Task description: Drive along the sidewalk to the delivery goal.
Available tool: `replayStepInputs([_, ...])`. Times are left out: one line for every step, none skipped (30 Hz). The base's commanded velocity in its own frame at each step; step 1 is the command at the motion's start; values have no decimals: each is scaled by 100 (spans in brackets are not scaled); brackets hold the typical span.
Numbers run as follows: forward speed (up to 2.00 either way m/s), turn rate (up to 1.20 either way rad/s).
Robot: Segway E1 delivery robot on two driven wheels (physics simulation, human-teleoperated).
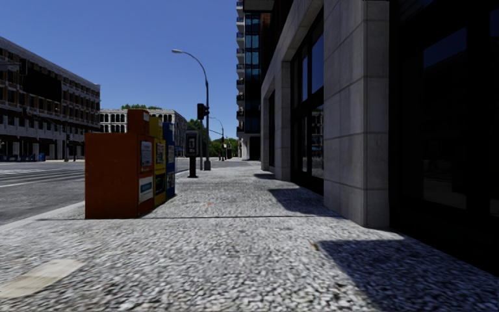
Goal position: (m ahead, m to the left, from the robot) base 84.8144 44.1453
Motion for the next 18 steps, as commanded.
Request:
replayStepInputs([200,0])
replayStepInputs([200,0])
replayStepInputs([200,0])
replayStepInputs([200,0])
replayStepInputs([200,0])
replayStepInputs([200,0])
replayStepInputs([200,0])
replayStepInputs([200,0])
replayStepInputs([200,0])
replayStepInputs([200,0])
replayStepInputs([200,0])
replayStepInputs([200,0])
replayStepInputs([200,13])
replayStepInputs([200,13])
replayStepInputs([200,25])
replayStepInputs([200,34])
replayStepInputs([200,36])
replayStepInputs([200,36])
